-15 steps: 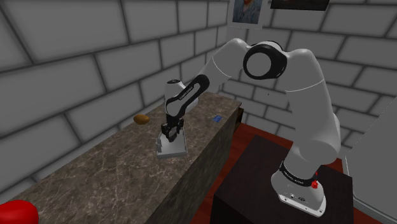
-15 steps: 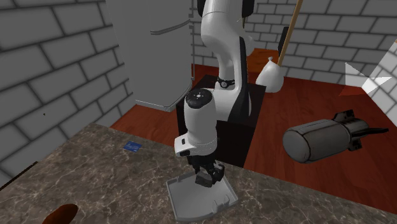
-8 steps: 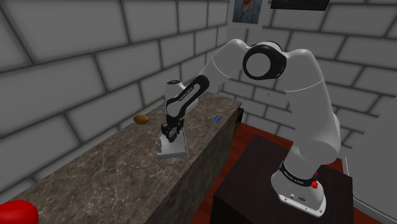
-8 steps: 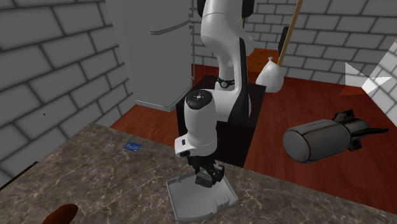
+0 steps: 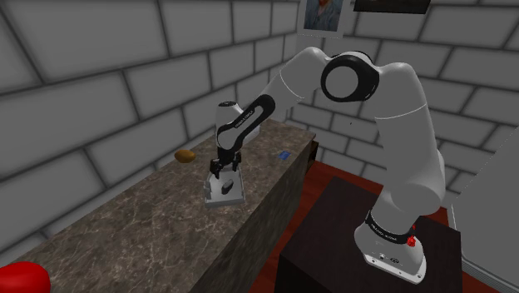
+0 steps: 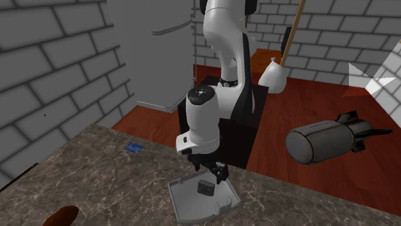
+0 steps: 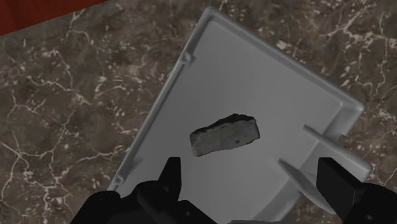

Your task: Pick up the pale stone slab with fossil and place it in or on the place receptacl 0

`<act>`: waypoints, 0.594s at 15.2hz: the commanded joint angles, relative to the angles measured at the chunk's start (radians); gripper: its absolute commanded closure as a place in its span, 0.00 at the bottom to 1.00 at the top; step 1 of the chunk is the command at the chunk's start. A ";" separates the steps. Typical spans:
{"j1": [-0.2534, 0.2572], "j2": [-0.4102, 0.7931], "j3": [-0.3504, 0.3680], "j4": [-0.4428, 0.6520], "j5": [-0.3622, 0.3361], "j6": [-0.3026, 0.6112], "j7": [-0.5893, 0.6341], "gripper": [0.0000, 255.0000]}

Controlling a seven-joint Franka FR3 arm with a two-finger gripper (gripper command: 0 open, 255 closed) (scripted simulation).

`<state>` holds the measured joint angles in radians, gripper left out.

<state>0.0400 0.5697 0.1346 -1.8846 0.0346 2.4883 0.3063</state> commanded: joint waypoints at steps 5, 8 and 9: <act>-0.011 -0.065 0.004 -0.002 0.006 -0.063 -0.006 0.00; -0.011 -0.065 0.004 -0.002 0.006 -0.063 -0.006 0.00; -0.011 -0.065 0.004 -0.002 0.006 -0.063 -0.006 0.00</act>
<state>0.0295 0.5050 0.1384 -1.8867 0.0410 2.4257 0.3001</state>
